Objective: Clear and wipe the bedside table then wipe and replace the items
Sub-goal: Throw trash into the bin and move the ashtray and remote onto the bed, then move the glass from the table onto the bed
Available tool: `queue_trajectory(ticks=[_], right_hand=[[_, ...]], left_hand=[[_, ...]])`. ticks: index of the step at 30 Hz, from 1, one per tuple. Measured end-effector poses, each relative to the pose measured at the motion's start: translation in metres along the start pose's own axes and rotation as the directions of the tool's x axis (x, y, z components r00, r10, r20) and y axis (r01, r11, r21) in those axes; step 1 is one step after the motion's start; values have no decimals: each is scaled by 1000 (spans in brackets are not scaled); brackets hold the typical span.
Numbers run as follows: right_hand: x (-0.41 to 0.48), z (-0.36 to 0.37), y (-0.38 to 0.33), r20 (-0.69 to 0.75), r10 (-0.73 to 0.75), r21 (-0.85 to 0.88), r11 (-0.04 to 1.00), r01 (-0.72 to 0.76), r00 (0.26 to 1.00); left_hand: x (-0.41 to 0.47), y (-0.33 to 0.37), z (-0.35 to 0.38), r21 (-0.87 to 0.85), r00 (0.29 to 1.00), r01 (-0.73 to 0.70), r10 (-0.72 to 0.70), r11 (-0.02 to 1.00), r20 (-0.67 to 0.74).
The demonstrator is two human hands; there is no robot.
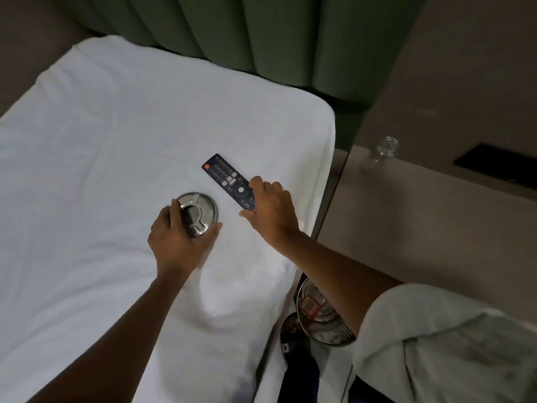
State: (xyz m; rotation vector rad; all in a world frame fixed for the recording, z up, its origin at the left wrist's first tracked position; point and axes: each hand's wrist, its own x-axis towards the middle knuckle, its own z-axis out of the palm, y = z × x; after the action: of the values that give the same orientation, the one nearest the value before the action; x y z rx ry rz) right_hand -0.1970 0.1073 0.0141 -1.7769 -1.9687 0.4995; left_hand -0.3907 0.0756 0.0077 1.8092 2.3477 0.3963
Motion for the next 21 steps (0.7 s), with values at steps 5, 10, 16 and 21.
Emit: queue_trajectory(ticks=[5, 10, 16, 21], right_hand=[[8, -35, 45, -159, 78, 33, 997, -74, 984], [16, -69, 160, -148, 314, -87, 940, -329, 938], [33, -105, 254, -8, 403, -278, 878, -389, 915], [65, -98, 292, 206, 366, -311, 904, -294, 907]], left_hand=[[11, 50, -4, 23, 960, -205, 205, 979, -190], [35, 157, 22, -31, 875, -456, 442, 889, -199], [26, 265, 71, -10, 852, -522, 522, 853, 18], [2, 307, 118, -32, 861, -400, 387, 916, 329]])
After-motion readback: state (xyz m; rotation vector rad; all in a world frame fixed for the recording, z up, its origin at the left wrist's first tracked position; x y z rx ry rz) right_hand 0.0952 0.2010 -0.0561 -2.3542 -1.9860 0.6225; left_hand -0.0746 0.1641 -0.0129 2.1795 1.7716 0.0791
